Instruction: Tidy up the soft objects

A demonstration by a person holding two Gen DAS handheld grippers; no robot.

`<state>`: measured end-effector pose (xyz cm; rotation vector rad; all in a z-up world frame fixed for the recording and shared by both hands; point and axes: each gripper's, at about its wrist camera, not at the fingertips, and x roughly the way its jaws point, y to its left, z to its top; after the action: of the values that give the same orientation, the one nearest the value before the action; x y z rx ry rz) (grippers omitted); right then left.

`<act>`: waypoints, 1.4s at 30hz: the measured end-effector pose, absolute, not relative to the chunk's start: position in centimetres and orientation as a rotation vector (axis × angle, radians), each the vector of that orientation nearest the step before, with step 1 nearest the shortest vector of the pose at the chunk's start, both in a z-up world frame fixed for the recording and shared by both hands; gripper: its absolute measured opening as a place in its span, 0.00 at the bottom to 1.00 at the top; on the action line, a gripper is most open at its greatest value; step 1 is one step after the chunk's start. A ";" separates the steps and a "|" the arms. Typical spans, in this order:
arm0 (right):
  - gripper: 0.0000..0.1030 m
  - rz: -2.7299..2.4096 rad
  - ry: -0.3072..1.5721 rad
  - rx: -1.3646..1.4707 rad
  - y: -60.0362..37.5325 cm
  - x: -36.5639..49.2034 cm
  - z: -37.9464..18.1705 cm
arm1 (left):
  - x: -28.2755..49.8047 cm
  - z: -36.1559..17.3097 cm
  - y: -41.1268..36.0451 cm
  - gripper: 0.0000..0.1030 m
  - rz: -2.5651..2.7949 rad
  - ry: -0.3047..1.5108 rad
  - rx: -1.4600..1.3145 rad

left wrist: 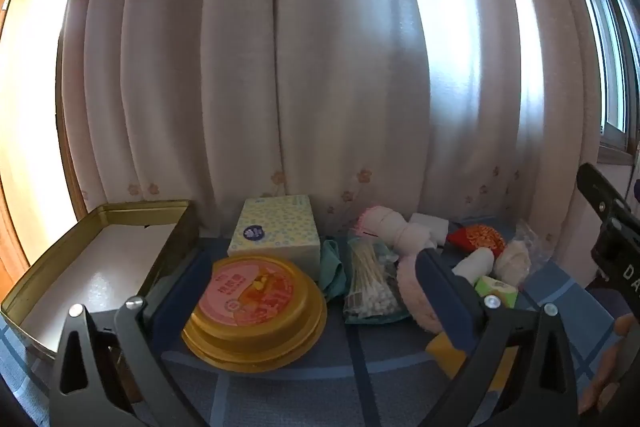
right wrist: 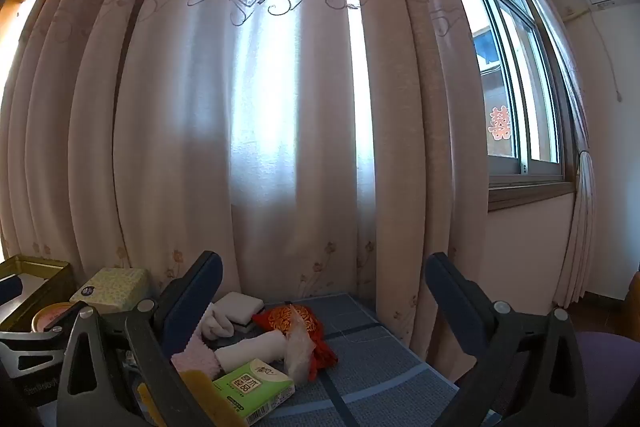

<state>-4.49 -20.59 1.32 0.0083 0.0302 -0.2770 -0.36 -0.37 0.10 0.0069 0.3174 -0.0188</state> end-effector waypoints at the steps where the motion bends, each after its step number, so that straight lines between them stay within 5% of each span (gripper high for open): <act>1: 0.99 -0.276 0.030 0.008 -20.6 -4.5 1.3 | -0.4 0.1 -0.4 1.00 -0.019 0.318 0.006; 42: 0.99 -0.283 0.030 0.021 -20.9 -4.6 1.3 | 0.0 -0.1 -0.8 1.00 -0.058 0.329 -0.002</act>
<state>-4.57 -20.93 1.29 0.0208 0.0299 -0.2834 -0.02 -0.79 -0.12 -0.0018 0.3295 -0.0578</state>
